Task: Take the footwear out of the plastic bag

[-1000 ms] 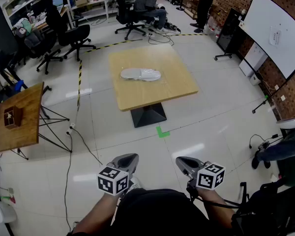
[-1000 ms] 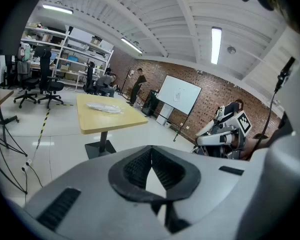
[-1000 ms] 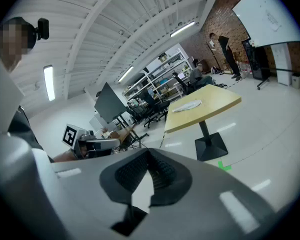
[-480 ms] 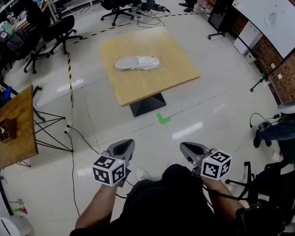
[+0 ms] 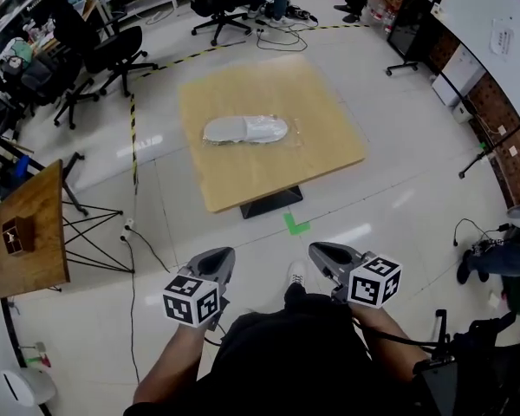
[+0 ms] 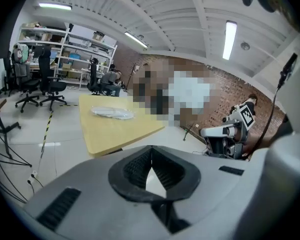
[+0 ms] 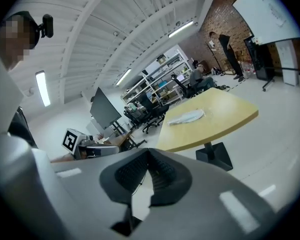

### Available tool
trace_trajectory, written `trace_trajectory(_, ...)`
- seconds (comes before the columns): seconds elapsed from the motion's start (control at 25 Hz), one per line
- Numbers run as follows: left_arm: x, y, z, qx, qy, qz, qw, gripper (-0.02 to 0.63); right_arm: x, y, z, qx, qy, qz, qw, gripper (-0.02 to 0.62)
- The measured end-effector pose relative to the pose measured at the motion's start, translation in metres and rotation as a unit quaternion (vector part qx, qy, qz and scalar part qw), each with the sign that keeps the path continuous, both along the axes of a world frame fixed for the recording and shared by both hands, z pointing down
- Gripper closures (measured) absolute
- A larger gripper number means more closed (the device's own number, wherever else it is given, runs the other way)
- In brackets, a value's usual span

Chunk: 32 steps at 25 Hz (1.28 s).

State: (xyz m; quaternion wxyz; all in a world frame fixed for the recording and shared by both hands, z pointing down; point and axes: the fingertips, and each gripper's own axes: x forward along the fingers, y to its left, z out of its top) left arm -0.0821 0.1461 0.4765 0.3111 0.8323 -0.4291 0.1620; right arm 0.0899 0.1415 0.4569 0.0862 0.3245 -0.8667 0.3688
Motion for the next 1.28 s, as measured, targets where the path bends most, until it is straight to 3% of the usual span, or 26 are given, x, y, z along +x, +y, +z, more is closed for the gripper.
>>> trace_trajectory(0.12, 0.019, -0.041, -0.010, 0.014, -0.005, -0.019, 0.9997, 0.598, 0.013, -0.042, -0.004, 0.008, -0.017, -0.027, 0.999, 0.594)
trace_trajectory(0.28, 0.031, -0.083, -0.016, 0.013, 0.022, -0.063, 0.9977, 0.599, 0.025, -0.083, -0.006, 0.019, -0.024, -0.058, 0.998, 0.594)
trace_trajectory(0.4, 0.034, -0.101, -0.019, 0.010, 0.010, -0.077, 0.9970, 0.598, 0.034, -0.108, -0.004, 0.012, -0.032, -0.058, 0.998, 0.594)
trace_trajectory(0.56, 0.012, -0.118, -0.007, 0.004, -0.029, -0.078, 0.9965, 0.598, 0.024, -0.128, 0.009, -0.006, -0.040, -0.061, 0.997, 0.594)
trace_trajectory(0.68, -0.005, -0.144, 0.004, -0.004, -0.028, -0.089, 0.9957, 0.598, 0.018, -0.150, 0.020, -0.022, -0.034, -0.059, 0.997, 0.594)
trace_trajectory(0.92, -0.043, -0.223, 0.018, 0.005, -0.042, -0.063, 0.9971, 0.598, -0.001, -0.210, 0.029, -0.026, -0.009, -0.027, 0.999, 0.592)
trace_trajectory(1.28, -0.077, -0.322, 0.048, 0.018, -0.079, 0.026, 0.9964, 0.579, -0.028, -0.281, 0.050, -0.018, 0.051, 0.039, 0.998, 0.592)
